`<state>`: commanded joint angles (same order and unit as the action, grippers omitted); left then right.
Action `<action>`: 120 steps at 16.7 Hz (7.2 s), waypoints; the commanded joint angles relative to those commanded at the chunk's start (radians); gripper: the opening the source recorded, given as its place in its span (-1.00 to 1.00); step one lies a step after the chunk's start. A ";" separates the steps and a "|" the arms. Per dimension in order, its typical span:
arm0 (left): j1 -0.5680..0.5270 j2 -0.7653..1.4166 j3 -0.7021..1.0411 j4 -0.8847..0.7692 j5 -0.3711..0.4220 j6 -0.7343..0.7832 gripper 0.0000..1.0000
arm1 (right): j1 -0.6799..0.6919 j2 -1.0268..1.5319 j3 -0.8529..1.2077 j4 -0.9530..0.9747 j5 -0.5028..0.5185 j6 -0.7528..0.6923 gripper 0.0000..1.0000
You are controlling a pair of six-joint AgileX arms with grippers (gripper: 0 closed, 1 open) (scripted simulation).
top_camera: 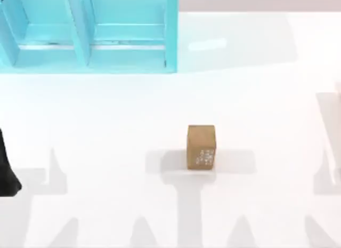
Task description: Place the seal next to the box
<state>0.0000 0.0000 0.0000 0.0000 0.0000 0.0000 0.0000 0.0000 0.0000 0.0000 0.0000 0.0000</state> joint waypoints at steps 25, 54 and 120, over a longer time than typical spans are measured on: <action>0.000 0.000 0.000 0.000 0.000 0.000 1.00 | 0.514 1.619 1.410 -1.057 -0.017 0.508 1.00; 0.000 0.000 0.000 0.000 0.000 0.000 1.00 | 0.681 2.276 1.768 -1.059 -0.001 0.701 1.00; 0.000 0.000 0.000 0.000 0.000 0.000 1.00 | 0.124 1.530 1.256 -1.294 0.002 0.138 -1.00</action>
<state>0.0000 0.0000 0.0000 0.0000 0.0000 0.0000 0.1243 1.5303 1.2565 -1.2939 0.0018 0.1385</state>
